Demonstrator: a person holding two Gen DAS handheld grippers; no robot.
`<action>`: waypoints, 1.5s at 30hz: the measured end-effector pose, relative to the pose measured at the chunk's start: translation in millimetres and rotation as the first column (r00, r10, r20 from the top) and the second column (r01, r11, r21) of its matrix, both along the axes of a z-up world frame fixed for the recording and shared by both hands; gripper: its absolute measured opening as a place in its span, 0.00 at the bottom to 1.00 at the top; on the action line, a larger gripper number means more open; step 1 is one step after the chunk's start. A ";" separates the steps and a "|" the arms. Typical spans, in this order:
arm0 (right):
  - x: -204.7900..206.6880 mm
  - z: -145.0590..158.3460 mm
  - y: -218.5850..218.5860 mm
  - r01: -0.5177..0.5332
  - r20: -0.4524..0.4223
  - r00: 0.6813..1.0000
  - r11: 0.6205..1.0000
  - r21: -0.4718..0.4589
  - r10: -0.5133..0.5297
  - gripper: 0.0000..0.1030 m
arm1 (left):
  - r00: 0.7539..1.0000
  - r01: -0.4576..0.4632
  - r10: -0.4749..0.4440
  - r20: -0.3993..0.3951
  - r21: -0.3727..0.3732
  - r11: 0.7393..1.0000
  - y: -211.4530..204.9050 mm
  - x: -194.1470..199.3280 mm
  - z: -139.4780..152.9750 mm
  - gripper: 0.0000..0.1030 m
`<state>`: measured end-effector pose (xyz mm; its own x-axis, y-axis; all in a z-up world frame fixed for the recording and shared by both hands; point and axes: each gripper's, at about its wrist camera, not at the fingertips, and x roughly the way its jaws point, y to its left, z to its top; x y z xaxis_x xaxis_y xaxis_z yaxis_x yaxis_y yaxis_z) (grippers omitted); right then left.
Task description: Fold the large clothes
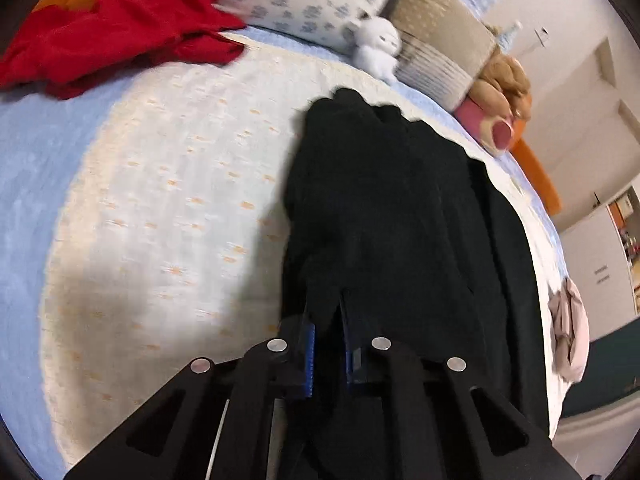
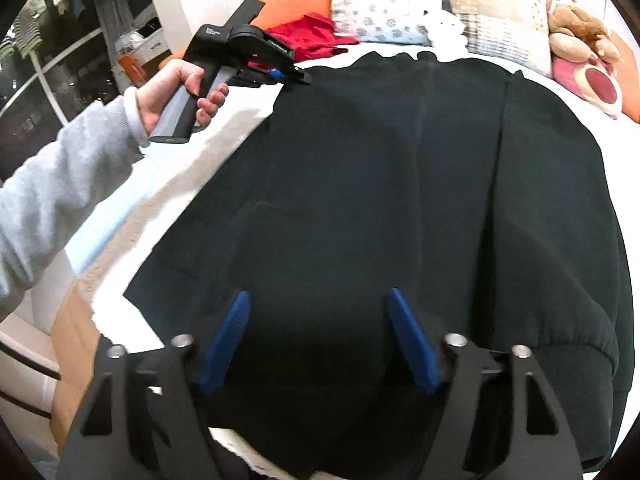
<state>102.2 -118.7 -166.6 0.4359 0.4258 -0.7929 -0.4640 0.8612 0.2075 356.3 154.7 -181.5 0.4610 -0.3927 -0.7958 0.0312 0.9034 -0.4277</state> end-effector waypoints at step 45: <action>-24.2 25.1 6.5 -0.149 -0.018 0.985 0.908 0.392 0.169 0.12 | 0.995 -0.026 0.035 -0.097 0.083 0.996 -82.8 25.9 41.1 0.21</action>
<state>78.0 -112.2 -141.5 0.3012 0.7644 -0.5700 -0.5681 0.6240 0.5366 382.2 72.0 -140.4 0.3901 -0.3113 -0.8665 -0.0352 0.9354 -0.3519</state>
